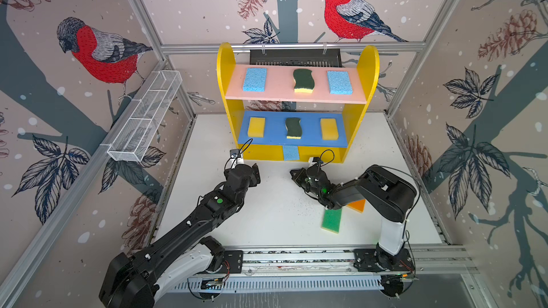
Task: Arrange cleaning sponges on a shelf
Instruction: Move the cleaning sponge to the shelf.
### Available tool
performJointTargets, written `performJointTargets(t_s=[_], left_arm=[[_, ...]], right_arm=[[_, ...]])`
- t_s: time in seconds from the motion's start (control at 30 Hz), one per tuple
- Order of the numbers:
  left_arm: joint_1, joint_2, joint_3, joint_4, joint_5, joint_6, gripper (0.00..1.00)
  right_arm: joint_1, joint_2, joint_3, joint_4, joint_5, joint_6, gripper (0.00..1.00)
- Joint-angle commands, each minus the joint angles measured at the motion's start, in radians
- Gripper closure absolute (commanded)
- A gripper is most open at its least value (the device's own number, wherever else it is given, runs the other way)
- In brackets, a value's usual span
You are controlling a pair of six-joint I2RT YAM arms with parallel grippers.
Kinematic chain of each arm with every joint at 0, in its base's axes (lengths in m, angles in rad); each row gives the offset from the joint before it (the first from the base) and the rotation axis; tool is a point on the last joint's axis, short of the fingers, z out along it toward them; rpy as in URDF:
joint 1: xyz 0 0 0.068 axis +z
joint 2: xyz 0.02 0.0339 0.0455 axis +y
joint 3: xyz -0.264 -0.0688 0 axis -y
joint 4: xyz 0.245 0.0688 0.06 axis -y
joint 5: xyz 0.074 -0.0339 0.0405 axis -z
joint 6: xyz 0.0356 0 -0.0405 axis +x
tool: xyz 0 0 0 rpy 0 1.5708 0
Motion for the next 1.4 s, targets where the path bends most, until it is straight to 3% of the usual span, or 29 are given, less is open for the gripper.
performJointTargets(t_s=[0.0, 0.5, 1.37], left_arm=[[0.007, 0.013, -0.005, 0.044, 0.021, -0.017, 0.19], [0.014, 0.030, -0.014, 0.063, 0.029, -0.054, 0.19], [0.017, -0.001, -0.050, 0.055, 0.043, -0.139, 0.20]], right_arm=[[-0.007, 0.034, 0.016, 0.079, 0.035, 0.056, 1.00], [-0.031, 0.170, 0.106, 0.122, 0.046, 0.142, 1.00], [-0.003, 0.260, 0.181, 0.064, 0.153, 0.297, 1.00]])
